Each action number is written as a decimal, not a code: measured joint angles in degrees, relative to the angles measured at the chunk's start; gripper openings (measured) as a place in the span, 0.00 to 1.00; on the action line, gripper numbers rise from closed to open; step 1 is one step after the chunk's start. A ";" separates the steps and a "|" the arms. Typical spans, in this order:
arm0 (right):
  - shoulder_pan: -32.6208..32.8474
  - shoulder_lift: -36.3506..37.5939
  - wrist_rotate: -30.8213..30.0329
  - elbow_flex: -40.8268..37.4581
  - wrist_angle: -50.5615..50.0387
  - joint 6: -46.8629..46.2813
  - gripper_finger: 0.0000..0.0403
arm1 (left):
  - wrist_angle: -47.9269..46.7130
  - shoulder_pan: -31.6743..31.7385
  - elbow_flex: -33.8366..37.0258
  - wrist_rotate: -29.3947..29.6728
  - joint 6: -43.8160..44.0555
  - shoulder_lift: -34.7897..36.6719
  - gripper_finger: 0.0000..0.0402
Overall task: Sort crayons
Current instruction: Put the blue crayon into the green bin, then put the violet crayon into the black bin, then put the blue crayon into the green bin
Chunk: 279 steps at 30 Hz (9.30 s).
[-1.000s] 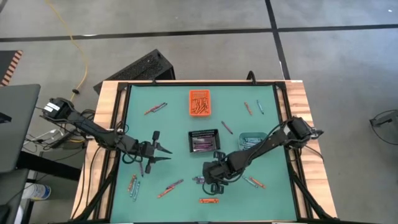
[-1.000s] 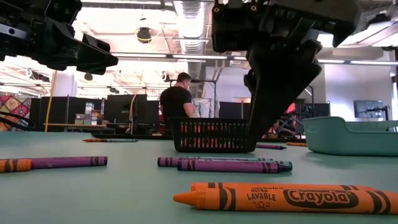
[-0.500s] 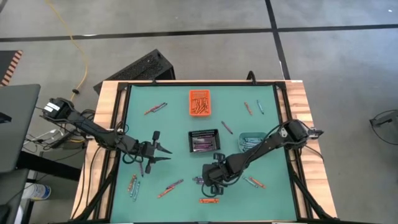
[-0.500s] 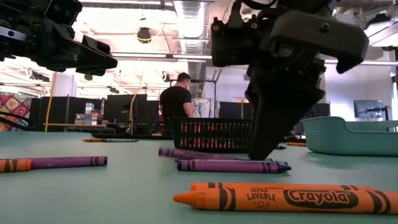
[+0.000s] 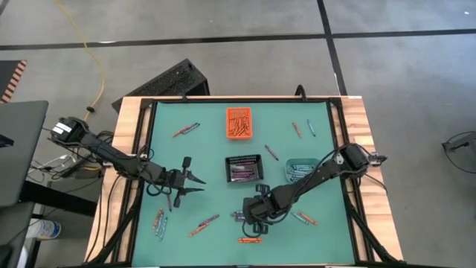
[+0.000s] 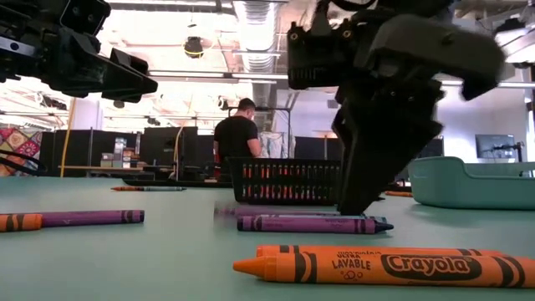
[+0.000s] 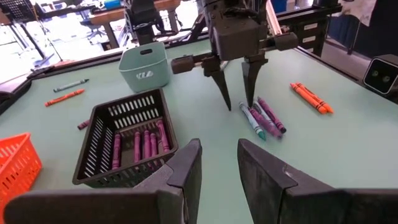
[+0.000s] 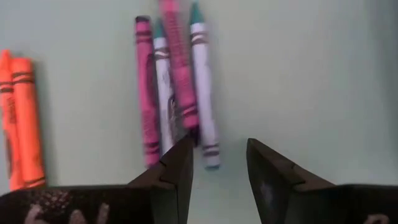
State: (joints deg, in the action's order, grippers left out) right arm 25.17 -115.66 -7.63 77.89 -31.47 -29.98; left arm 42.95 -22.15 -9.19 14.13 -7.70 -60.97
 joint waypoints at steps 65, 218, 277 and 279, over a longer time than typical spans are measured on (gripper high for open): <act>-5.65 0.52 -1.67 11.94 -23.77 13.97 0.00 | -2.24 0.02 0.04 -0.28 1.06 -0.01 0.23; 14.60 21.59 -46.42 -16.39 5.98 -8.61 0.27 | -60.40 7.94 -64.22 8.79 11.78 -42.75 0.04; 14.60 21.59 -41.42 -16.39 6.66 -12.06 0.27 | -120.18 -12.39 -63.54 0.86 43.75 -42.84 0.26; 14.60 21.59 -41.42 -16.39 6.70 -12.07 0.27 | -122.19 -14.16 -62.86 -2.16 47.05 -42.71 0.26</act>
State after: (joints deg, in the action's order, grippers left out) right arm 39.77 -94.06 -49.06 61.49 -24.77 -42.05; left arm -79.24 -36.31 -72.05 11.97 39.35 -103.68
